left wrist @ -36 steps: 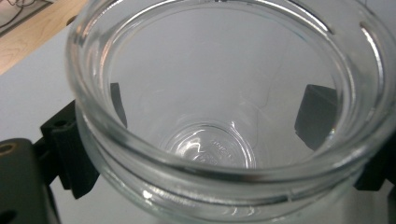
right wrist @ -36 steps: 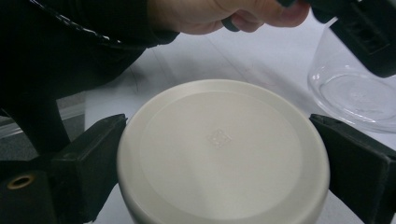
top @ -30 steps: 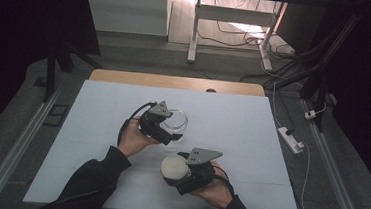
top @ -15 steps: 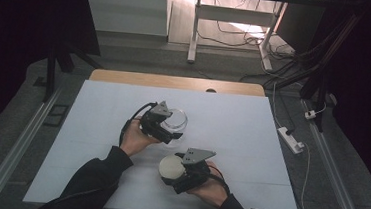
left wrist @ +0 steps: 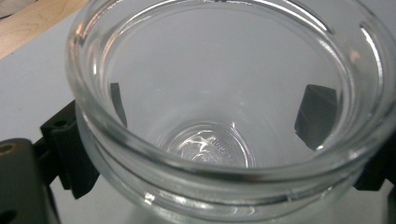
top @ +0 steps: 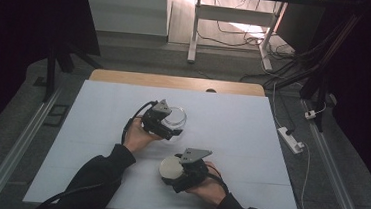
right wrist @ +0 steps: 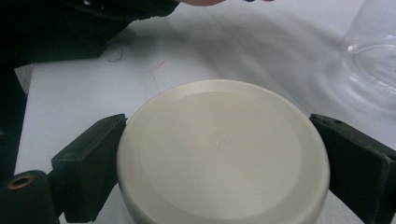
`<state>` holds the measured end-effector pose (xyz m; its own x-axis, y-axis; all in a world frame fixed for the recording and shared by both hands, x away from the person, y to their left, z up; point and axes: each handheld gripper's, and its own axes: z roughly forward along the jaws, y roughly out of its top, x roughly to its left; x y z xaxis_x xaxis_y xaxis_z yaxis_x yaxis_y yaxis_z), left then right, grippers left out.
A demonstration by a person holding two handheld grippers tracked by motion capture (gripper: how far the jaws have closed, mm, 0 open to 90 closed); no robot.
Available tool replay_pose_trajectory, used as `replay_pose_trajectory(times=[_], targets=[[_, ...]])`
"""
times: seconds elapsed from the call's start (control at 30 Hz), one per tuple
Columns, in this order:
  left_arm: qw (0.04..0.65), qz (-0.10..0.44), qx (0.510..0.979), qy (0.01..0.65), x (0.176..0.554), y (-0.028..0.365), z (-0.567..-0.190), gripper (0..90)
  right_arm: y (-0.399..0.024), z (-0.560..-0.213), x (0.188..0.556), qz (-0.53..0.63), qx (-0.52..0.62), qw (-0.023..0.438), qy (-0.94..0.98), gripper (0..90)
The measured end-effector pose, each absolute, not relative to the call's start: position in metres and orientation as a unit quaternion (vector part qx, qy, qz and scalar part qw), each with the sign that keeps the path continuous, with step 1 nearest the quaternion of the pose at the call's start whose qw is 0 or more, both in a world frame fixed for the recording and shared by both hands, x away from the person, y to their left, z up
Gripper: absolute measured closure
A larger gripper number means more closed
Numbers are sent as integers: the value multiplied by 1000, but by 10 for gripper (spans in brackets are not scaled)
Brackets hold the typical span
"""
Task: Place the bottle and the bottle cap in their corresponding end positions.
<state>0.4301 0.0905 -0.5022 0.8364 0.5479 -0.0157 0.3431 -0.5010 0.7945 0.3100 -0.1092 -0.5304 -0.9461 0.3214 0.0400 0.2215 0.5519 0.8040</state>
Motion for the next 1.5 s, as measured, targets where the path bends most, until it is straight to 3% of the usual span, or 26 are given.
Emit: replay_pose_trajectory(times=[0.8, 1.5], targets=[[426, 121, 855, 270, 441, 88, -512, 70, -99, -540, 316, 386, 170, 59, 905, 70], [395, 100, 868, 283, 434, 95, -510, 20, -103, -534, 316, 410, 186, 47, 892, 42]])
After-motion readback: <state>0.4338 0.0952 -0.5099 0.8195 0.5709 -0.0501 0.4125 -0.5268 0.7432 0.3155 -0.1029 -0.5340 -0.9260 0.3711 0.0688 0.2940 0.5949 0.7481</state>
